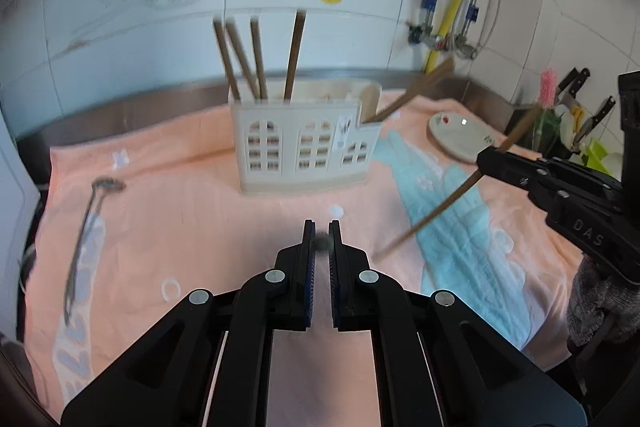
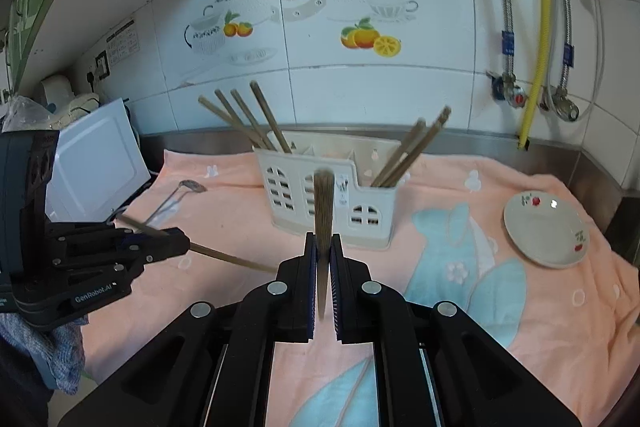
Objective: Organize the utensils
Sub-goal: 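Lift the chopstick upright with the right tool and carry it over the holder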
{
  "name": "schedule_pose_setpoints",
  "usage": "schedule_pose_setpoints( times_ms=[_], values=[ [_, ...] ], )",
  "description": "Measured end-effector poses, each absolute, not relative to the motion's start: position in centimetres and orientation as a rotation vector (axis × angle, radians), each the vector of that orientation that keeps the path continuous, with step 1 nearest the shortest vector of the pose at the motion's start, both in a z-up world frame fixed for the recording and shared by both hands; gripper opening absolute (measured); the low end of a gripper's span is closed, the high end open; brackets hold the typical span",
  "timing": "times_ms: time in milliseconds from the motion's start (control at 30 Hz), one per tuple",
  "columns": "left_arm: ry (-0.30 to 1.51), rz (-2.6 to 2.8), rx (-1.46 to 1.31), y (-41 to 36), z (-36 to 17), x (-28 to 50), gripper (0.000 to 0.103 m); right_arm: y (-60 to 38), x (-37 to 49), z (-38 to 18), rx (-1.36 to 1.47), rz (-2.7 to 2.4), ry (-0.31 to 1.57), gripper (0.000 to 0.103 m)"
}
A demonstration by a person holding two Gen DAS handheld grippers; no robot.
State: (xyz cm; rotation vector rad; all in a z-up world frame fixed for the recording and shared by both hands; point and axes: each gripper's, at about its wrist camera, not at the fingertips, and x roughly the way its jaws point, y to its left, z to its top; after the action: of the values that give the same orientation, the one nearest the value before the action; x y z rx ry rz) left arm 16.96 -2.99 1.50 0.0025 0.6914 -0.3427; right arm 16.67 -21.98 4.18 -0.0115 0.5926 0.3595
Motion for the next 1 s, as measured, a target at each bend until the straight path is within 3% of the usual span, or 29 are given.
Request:
schedule_pose_setpoints(
  times_ms=[633,1000],
  values=[
    [0.409,-0.362,0.05,-5.8,16.5,21.9,0.005,-23.0,23.7,14.5,0.001,0.385,0.485,0.006],
    [0.486,-0.271,0.038,-3.4,15.4,28.0,0.005,-22.9,28.4,17.7,-0.016,0.316,0.406,0.007]
  ],
)
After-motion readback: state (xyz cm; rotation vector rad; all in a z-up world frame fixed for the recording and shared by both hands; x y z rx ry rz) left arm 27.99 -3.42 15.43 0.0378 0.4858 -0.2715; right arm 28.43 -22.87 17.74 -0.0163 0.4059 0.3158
